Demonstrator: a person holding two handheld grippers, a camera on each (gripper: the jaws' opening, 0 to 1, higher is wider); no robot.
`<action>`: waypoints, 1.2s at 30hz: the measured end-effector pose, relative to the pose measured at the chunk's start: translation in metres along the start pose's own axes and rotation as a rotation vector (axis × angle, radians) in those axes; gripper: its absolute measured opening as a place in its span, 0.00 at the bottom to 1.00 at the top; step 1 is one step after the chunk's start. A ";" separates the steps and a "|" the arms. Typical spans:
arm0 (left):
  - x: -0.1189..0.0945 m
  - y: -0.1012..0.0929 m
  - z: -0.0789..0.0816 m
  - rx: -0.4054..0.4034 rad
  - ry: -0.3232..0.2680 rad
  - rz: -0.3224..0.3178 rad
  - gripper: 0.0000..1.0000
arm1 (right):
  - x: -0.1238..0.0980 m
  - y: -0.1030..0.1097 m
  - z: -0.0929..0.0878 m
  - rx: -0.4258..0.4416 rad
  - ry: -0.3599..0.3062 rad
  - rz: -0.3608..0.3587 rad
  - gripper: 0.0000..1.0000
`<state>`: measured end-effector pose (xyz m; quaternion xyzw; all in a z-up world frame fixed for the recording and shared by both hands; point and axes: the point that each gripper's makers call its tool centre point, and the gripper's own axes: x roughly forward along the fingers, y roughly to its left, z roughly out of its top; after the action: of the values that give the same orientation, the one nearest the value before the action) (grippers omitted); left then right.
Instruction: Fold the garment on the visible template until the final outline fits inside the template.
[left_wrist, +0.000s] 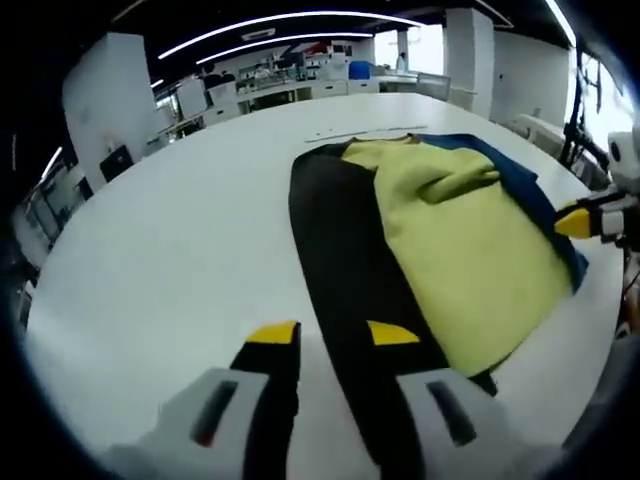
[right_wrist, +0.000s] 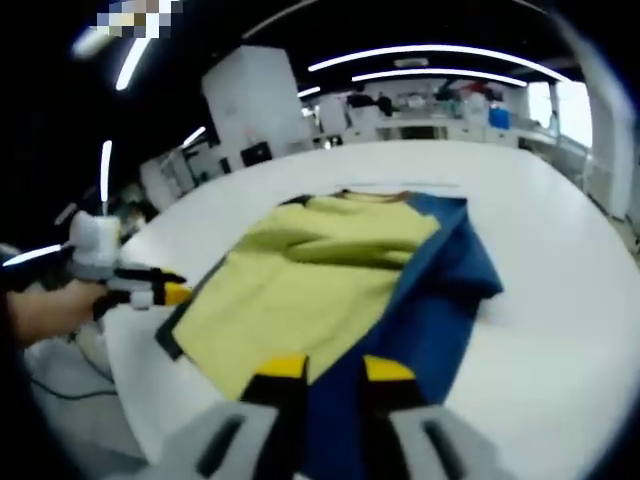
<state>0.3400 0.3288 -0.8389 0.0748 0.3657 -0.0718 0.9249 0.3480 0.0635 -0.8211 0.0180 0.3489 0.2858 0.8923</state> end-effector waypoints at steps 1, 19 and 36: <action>0.001 0.000 -0.003 -0.007 0.006 -0.002 0.21 | 0.000 0.000 0.000 -0.001 0.001 0.000 0.14; 0.000 -0.005 -0.008 -0.165 0.013 -0.008 0.09 | 0.002 -0.004 -0.010 -0.013 0.019 -0.032 0.00; -0.007 -0.002 0.002 -0.236 0.005 -0.037 0.00 | -0.015 -0.029 0.006 -0.102 -0.006 -0.116 0.00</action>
<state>0.3357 0.3268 -0.8330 -0.0411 0.3754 -0.0452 0.9248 0.3567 0.0322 -0.8141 -0.0470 0.3319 0.2511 0.9081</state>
